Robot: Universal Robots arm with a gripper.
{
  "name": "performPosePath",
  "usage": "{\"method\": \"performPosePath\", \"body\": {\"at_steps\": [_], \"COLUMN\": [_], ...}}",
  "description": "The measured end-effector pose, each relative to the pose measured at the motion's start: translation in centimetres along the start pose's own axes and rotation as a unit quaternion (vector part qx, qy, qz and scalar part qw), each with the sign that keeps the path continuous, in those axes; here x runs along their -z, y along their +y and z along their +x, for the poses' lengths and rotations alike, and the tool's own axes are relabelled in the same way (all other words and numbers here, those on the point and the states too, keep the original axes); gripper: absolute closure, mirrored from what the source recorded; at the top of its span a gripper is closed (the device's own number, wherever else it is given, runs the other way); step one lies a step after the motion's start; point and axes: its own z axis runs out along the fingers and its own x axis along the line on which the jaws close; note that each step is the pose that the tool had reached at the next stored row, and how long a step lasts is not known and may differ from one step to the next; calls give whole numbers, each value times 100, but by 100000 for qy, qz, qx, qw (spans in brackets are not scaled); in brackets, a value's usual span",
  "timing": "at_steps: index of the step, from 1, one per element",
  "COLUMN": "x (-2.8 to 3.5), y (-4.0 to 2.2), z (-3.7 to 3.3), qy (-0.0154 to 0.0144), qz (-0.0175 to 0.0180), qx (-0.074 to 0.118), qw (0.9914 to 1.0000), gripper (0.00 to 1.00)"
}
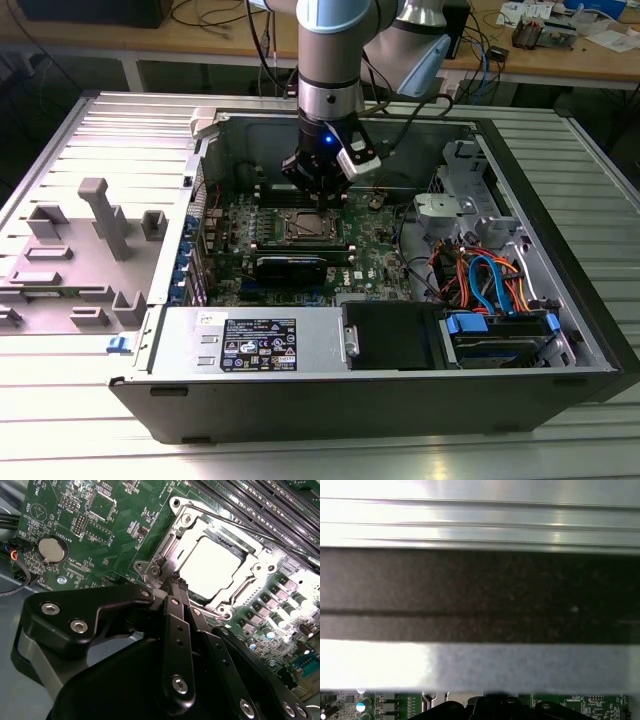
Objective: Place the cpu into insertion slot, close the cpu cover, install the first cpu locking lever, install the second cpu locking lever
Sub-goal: 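Install the second cpu locking lever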
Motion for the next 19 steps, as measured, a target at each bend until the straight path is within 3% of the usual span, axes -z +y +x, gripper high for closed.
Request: {"method": "performPosePath", "body": {"at_steps": [19], "x": [3], "y": [-9], "z": [3], "qy": [1], "qz": [1], "qx": [-8], "qw": [100000], "gripper": [89]}}
